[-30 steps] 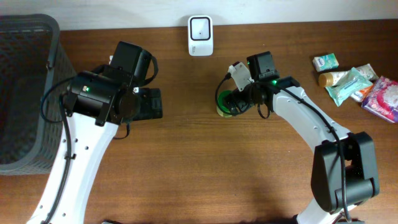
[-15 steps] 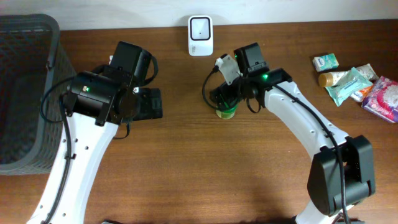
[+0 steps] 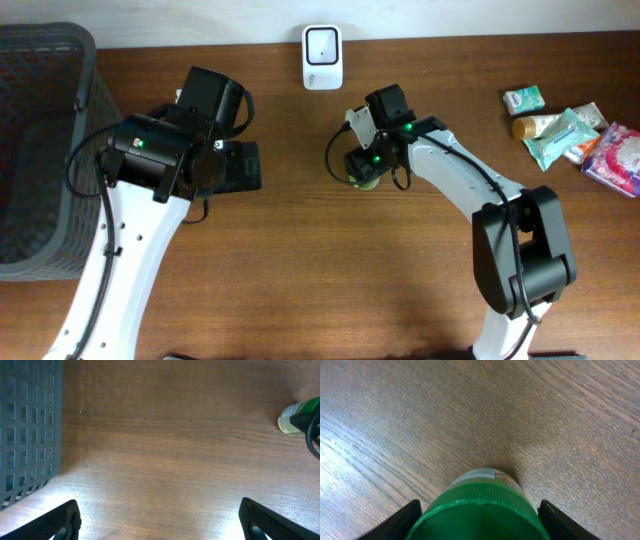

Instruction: Scan the item barcode

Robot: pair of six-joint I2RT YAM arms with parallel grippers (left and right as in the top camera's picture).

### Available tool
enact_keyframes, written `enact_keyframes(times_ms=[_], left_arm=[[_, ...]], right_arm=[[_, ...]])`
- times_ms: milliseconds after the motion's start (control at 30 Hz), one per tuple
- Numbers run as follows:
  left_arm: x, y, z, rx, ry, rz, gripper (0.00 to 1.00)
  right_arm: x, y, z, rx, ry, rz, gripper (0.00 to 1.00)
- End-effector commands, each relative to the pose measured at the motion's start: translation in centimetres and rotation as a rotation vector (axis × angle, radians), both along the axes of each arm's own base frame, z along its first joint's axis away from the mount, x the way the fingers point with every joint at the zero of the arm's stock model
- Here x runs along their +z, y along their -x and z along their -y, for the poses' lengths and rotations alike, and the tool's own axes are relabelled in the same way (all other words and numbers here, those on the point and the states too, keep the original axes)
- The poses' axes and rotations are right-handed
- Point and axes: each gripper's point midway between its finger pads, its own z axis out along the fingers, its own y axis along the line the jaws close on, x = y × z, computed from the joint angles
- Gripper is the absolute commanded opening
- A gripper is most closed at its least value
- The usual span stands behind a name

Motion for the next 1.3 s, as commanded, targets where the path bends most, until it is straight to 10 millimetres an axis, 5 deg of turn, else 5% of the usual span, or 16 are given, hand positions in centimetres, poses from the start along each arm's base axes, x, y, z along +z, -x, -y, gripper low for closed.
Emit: enact_keyframes(times_ms=[0,133,200,400,633,900,933,1267], left_arm=[[0.1,0.0,-0.2,0.003,-0.01,0.004,0.99],[0.1,0.0,-0.2,0.003,-0.01,0.004,0.99],[0.1,0.0,-0.2,0.003,-0.01,0.004,0.99],[0.1,0.0,-0.2,0.003,-0.01,0.004,0.99],[0.1,0.0,-0.2,0.003,-0.01,0.004,0.99],[0.1,0.0,-0.2,0.003,-0.01,0.004,0.99],[0.1,0.0,-0.2,0.003,-0.01,0.004,0.99],[0.1,0.0,-0.2,0.003,-0.01,0.004,0.99]], right_arm=[[-0.1,0.0,0.3,-0.033,0.003,-0.008,0.56],[0.2,-0.3,0.2,-0.038,-0.002,0.001,0.47],[2.0,-2.0,-0.3,-0.038,-0.024,0.06,0.47],[11.7,-9.7,-3.1,-0.037,-0.16,0.423,0.47],[18.6,-15.7,-5.4,-0.055,-0.338,0.82,0.45],[18.4,-19.2,-6.6,-0.127,-0.533,1.008,0.44],[18.2,-19.5,-6.6,-0.138,-0.56,1.027,0.37],[17.5,-20.2,-6.6,-0.159,-0.602,1.063,0.34]])
